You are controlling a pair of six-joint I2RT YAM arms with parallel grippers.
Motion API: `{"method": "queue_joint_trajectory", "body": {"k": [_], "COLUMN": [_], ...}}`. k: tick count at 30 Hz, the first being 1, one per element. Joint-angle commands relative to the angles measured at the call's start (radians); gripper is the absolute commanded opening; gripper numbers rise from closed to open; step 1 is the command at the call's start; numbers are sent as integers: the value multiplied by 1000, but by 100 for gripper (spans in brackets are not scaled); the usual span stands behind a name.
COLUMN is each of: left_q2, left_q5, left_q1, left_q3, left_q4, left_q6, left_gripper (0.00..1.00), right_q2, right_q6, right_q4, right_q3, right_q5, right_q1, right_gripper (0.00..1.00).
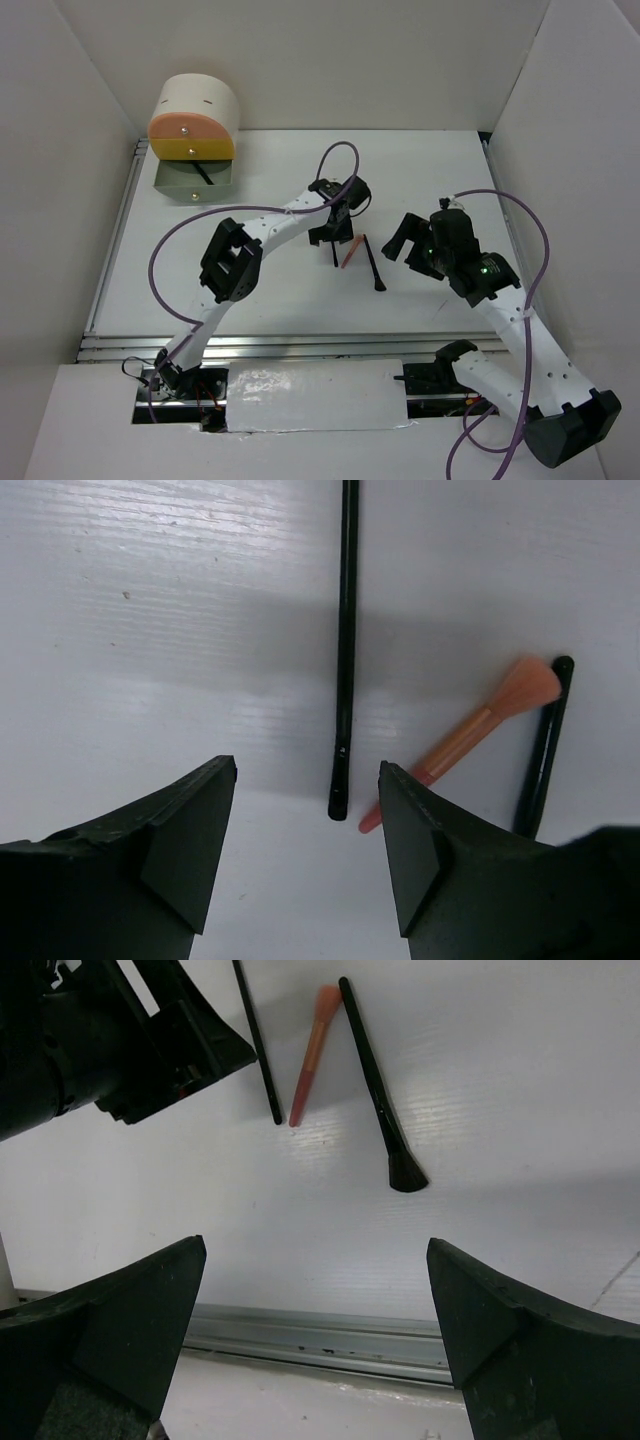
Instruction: Organize the makeup
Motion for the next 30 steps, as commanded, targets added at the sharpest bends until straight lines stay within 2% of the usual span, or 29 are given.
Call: {"method": "queue_joint_trajectory", "body": {"k": [1,18,21,22,29,30], "left_q2": [12,91,114,110,32,24], "left_q5": [-22,50,50,53,73,80], "left_q1": [8,-5,-5,-5,-6,-5], "left_q3": [-13,-5,0,-25,-198,-218], "left_q4": [-27,-3,-33,-31,26,36], "left_q6": [0,28,21,20,26,27], "left_gripper": [71,69,58,47,29,21], "right_q2": [-17,-4,-1,-1,-7,-7], "right_q6": [-22,-42,-39,-41,-33,-31], "right_q4": [11,45,52,55,68,69], "right_q3": [-8,-25,-30,-30,-48,-51], "right_q5": [-27,-73,-78,-78,-72,-73], "right_q1": [-4,-4,-4,-4,-4,-6], "right_gripper": [100,100,100,100,100,100]}}
